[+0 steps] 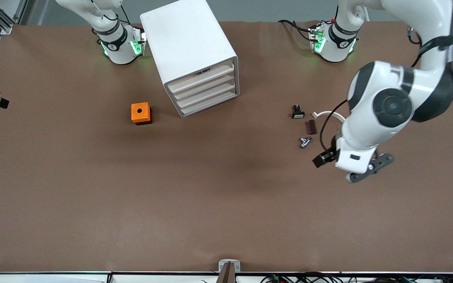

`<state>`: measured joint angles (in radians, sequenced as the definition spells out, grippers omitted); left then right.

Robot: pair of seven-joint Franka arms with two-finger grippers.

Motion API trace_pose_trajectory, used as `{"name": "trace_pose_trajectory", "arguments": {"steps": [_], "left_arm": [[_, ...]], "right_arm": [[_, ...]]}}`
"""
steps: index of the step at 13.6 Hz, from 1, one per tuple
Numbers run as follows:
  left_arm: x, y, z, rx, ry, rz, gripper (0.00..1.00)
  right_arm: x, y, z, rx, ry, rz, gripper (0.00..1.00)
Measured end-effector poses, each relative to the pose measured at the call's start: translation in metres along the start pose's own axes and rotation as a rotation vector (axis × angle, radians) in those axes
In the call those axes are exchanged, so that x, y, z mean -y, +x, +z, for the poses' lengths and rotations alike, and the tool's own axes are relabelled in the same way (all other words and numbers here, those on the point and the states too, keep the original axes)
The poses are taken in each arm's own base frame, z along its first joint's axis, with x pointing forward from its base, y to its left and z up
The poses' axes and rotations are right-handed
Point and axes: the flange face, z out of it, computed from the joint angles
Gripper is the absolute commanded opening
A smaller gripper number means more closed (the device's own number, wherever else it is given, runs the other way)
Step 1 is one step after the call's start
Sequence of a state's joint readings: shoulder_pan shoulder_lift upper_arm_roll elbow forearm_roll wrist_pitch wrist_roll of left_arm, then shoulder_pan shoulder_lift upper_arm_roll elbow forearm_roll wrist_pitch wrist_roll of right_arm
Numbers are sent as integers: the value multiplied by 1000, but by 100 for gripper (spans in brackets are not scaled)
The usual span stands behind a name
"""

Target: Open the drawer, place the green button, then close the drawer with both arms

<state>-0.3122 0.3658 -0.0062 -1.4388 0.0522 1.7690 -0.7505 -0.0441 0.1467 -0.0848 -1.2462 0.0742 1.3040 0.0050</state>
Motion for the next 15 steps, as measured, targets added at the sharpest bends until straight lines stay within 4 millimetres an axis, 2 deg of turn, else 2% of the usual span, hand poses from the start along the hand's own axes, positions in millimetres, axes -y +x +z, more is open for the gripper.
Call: {"name": "trace_pose_trajectory", "arguments": {"steps": [2,4,5,7,10,12,15], "left_arm": [[48,12,-40,-1,2,97,100],[100,22,-81,-18,-9,190,100],[123,22,-98,-30,-15,231,100],[154,12,-116,-38,-16,298,100],[181,-20,-126,-24,-8,322,100],[184,-38,-132,-20,-1,334,100],[180,-54,-139,-18,9,351,100]], "right_arm": [[19,-11,-6,-4,-1,-35,100],[29,-22,-10,-7,-2,-55,100],[29,-25,-11,-8,-1,-56,100],[27,-26,-9,-3,-1,-53,100],[24,-27,-4,9,-18,-49,100],[22,-29,-6,4,-40,-76,100],[18,-31,-10,-5,-66,-108,100]]}}
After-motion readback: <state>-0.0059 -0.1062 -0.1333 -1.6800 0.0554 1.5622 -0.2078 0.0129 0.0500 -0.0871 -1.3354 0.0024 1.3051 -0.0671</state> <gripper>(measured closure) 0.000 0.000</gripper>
